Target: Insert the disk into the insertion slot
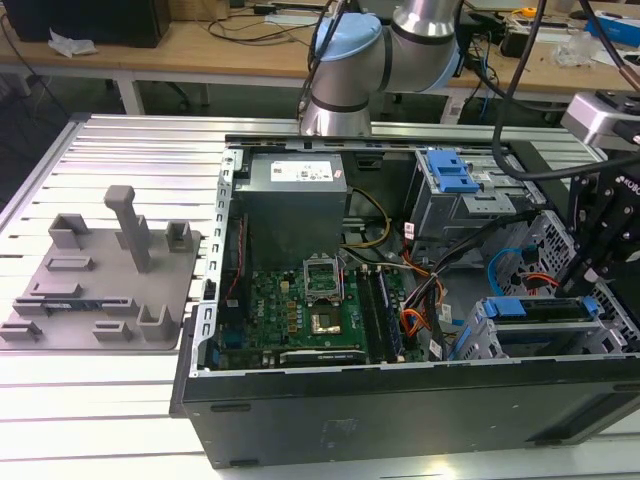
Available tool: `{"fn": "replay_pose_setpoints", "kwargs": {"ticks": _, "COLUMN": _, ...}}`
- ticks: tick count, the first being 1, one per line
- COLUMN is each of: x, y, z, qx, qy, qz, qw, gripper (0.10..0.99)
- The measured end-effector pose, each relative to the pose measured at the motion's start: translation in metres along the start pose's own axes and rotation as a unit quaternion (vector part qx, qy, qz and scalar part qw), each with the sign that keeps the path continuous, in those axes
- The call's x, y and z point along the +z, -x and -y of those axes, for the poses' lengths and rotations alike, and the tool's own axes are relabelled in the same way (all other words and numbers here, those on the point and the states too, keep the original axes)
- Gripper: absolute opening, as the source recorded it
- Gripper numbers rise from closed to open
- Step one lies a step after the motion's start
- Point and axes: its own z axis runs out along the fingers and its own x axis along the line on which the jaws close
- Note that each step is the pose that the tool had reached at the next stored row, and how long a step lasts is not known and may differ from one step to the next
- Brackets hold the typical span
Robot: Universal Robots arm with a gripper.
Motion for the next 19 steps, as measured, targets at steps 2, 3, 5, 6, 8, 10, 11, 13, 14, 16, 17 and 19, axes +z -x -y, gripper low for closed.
{"fn": "replay_pose_setpoints", "kwargs": {"ticks": 2, "x": 0.0000, "y": 0.0000, "z": -0.0003, "qx": 0.000, "qy": 0.0000, "qz": 0.0000, "qw": 1.0000, "gripper": 0.165}}
{"fn": "replay_pose_setpoints", "kwargs": {"ticks": 3, "x": 0.0001, "y": 0.0000, "z": -0.0005, "qx": 0.000, "qy": 0.0000, "qz": 0.0000, "qw": 1.0000, "gripper": 0.165}}
{"fn": "replay_pose_setpoints", "kwargs": {"ticks": 5, "x": 0.0001, "y": 0.0001, "z": -0.0015, "qx": 0.000, "qy": 0.0000, "qz": -0.0009, "qw": 1.0000, "gripper": 0.165}}
{"fn": "replay_pose_setpoints", "kwargs": {"ticks": 6, "x": 0.0001, "y": 0.0002, "z": -0.0016, "qx": 0.000, "qy": -0.0001, "qz": -0.0014, "qw": 1.0000, "gripper": 0.165}}
{"fn": "replay_pose_setpoints", "kwargs": {"ticks": 8, "x": -0.0003, "y": 0.0027, "z": -0.0020, "qx": 0.001, "qy": -0.0003, "qz": -0.0049, "qw": 1.0000, "gripper": 0.165}}
{"fn": "replay_pose_setpoints", "kwargs": {"ticks": 10, "x": -0.0003, "y": 0.0031, "z": -0.0020, "qx": 0.002, "qy": -0.0004, "qz": -0.0064, "qw": 1.0000, "gripper": 0.165}}
{"fn": "replay_pose_setpoints", "kwargs": {"ticks": 11, "x": -0.0003, "y": 0.0031, "z": -0.0020, "qx": 0.004, "qy": -0.0003, "qz": -0.0068, "qw": 1.0000, "gripper": 0.165}}
{"fn": "replay_pose_setpoints", "kwargs": {"ticks": 13, "x": -0.0003, "y": 0.0034, "z": -0.0021, "qx": 0.009, "qy": 0.0001, "qz": -0.0077, "qw": 0.9999, "gripper": 0.165}}
{"fn": "replay_pose_setpoints", "kwargs": {"ticks": 14, "x": -0.0004, "y": 0.0035, "z": -0.0021, "qx": 0.010, "qy": 0.0002, "qz": -0.0082, "qw": 0.9999, "gripper": 0.165}}
{"fn": "replay_pose_setpoints", "kwargs": {"ticks": 16, "x": -0.0004, "y": 0.0036, "z": -0.0020, "qx": 0.013, "qy": 0.0004, "qz": -0.0093, "qw": 0.9999, "gripper": 0.165}}
{"fn": "replay_pose_setpoints", "kwargs": {"ticks": 17, "x": -0.0004, "y": 0.0037, "z": -0.0021, "qx": 0.013, "qy": 0.0004, "qz": -0.0093, "qw": 0.9999, "gripper": 0.165}}
{"fn": "replay_pose_setpoints", "kwargs": {"ticks": 19, "x": -0.0002, "y": 0.0036, "z": -0.0020, "qx": 0.014, "qy": 0.0004, "qz": -0.0093, "qw": 0.9999, "gripper": 0.165}}
